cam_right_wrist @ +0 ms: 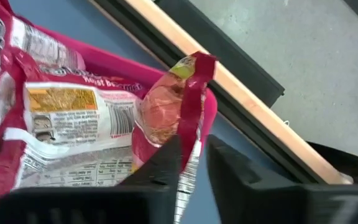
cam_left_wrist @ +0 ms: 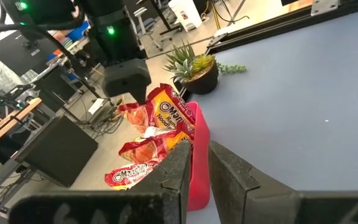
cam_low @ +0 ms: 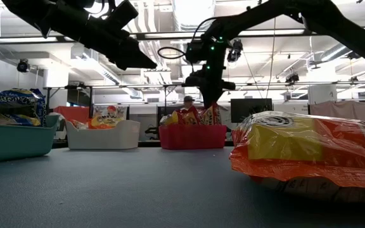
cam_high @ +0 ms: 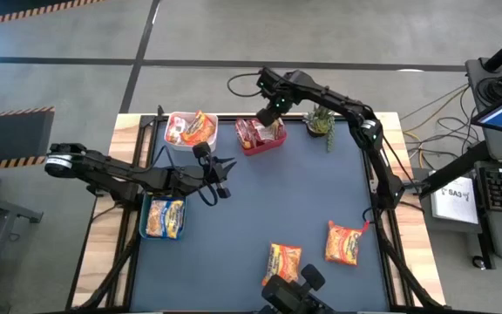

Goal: Sort Maruchan noodles
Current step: Put the red noodle pack into the red bin, then put the orange noodle pack into the white bin

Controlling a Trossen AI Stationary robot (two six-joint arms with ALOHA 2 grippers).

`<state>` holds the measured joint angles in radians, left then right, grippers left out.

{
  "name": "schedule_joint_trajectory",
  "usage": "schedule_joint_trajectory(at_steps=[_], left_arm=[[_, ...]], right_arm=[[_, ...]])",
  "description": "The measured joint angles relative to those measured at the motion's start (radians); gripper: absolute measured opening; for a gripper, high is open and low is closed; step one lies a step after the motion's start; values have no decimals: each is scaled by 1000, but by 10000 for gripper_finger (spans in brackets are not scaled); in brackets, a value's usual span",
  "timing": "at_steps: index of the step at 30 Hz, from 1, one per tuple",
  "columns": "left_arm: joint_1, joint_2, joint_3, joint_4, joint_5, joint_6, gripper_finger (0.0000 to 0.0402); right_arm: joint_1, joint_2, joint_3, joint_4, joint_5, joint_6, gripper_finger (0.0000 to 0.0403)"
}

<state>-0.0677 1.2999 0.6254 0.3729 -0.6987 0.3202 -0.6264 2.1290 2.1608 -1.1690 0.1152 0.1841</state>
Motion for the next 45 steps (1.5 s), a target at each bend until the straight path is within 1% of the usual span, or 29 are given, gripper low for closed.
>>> schedule_joint_trajectory(at_steps=[3, 5, 10, 14, 16, 22, 27, 31, 34, 37, 41, 45], left_arm=[[0, 0, 0, -1, 0, 0, 38], [0, 0, 0, -1, 0, 0, 38], [0, 0, 0, -2, 0, 0, 38], [0, 0, 0, -2, 0, 0, 38], [0, 0, 0, -2, 0, -1, 38], [-2, 0, 0, -3, 1, -16, 38], [-25, 0, 3, -6, 1, -24, 38], [-60, 0, 35, -9, 2, -24, 38], [-86, 0, 70, -45, 3, -24, 38], [-116, 0, 101, -89, 3, -30, 38], [-159, 0, 129, -144, 3, -64, 38], [-207, 0, 144, -184, 2, -98, 38]], right_arm=[[0, 1, -17, 0, 0, -3, 19], [0, 1, -31, 0, 0, -3, 13], [2, 1, -63, 0, 6, -2, 13], [2, -1, -62, -1, 41, -2, 13], [2, -5, -56, -2, 43, -2, 13], [2, -13, -6, -23, 45, -2, 13], [7, -16, 57, -94, 45, -1, 13], [19, -26, 116, -166, 46, 6, 13], [39, -47, 152, -211, 45, 14, 13], [72, -83, 155, -235, 45, 17, 13], [146, -145, 134, -242, 44, 17, 13], [248, -214, 89, -236, 41, 17, 13]])
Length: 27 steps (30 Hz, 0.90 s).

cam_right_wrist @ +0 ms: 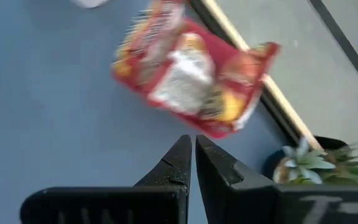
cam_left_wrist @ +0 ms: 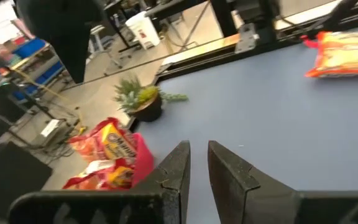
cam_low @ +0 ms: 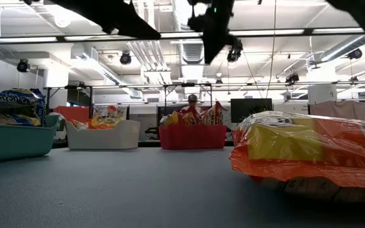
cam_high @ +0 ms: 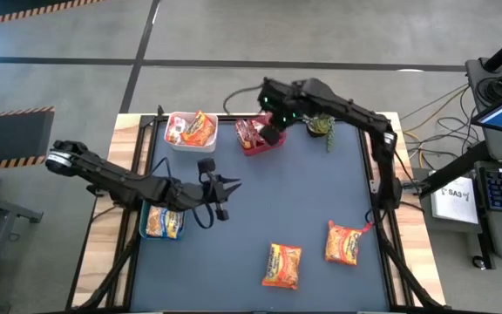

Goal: Sort Maruchan noodles
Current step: Put the orange noodle pack into the white bin

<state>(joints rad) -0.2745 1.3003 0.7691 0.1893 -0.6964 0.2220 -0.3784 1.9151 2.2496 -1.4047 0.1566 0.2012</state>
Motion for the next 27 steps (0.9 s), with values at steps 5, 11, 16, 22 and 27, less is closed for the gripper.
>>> schedule_joint_trajectory(at_steps=[5, 11, 16, 22, 27], left_arm=[[-59, 0, 11, -34, -2, -24, 38], [-117, 0, 27, -61, -2, -27, 38], [-143, 1, 39, -70, -2, -50, 38], [-152, 3, 44, -75, -2, -105, 38], [-153, 5, 55, -70, -2, -146, 38]], right_arm=[[148, -113, -129, 104, 1, 13, 13], [361, -299, -419, 409, 8, 53, 13], [529, -410, -684, 665, 54, 105, 13], [681, -438, -889, 812, 48, 183, 13], [788, -424, -1009, 871, 25, 231, 13]])
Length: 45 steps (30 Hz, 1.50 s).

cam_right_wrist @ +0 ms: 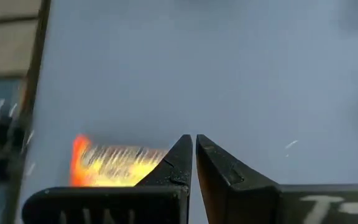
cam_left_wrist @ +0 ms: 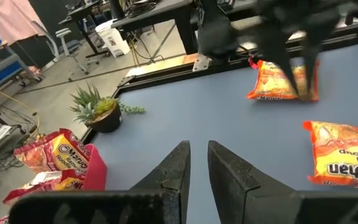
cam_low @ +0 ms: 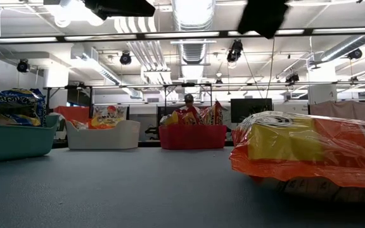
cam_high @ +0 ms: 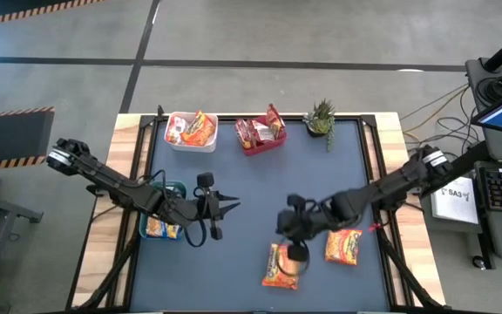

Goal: Sort Maruchan noodles
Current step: Put the orange noodle pack into the white bin

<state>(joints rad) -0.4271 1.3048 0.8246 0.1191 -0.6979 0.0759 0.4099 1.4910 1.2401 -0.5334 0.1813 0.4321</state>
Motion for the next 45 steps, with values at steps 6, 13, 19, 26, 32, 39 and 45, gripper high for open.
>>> schedule_joint_trajectory(at_steps=[6, 13, 19, 26, 32, 39, 45], left_arm=[[0, 0, 0, -1, 0, -7, 38], [0, 1, 0, -2, 2, -38, 38], [0, 1, 0, -2, 3, -38, 38], [0, 1, -1, -6, 2, -38, 38], [0, 2, -1, 6, 2, -38, 38], [0, 2, -2, 5, 2, -38, 38], [3, 4, -14, -21, 106, -76, 38]], right_arm=[[81, 5, -128, 140, -156, 110, 13], [129, 42, -252, 368, -190, 201, 13], [127, 132, -303, 512, -181, 204, 13], [107, 191, -303, 547, -182, 180, 13], [33, 188, -306, 539, 98, 124, 13], [-72, 128, -304, 536, 329, 48, 13], [-120, 34, -303, 450, 128, 161, 13]])
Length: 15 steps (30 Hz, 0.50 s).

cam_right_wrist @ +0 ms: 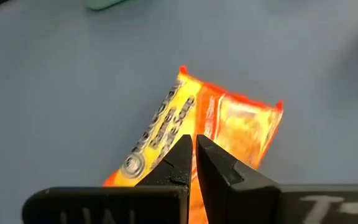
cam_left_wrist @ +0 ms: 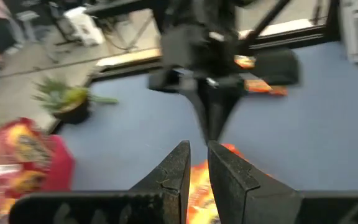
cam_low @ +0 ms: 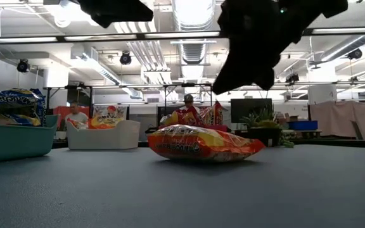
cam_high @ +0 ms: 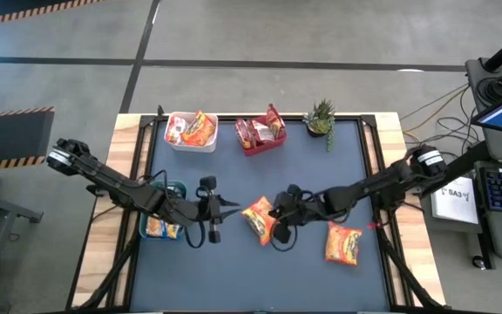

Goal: Sort Maruchan noodles
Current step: Put the orange noodle pack into the white bin

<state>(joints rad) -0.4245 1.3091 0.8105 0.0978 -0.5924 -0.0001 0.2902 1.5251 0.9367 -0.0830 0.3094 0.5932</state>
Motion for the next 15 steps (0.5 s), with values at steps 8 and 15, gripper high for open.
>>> schedule_joint_trajectory(at_steps=[8, 15], left_arm=[[8, 165, -34, 80, 113, -13, 38], [45, 368, 28, 89, 114, 13, 38]], right_arm=[[-8, -73, -15, -164, -74, 195, 13], [2, -62, -123, 27, -74, 254, 13]])
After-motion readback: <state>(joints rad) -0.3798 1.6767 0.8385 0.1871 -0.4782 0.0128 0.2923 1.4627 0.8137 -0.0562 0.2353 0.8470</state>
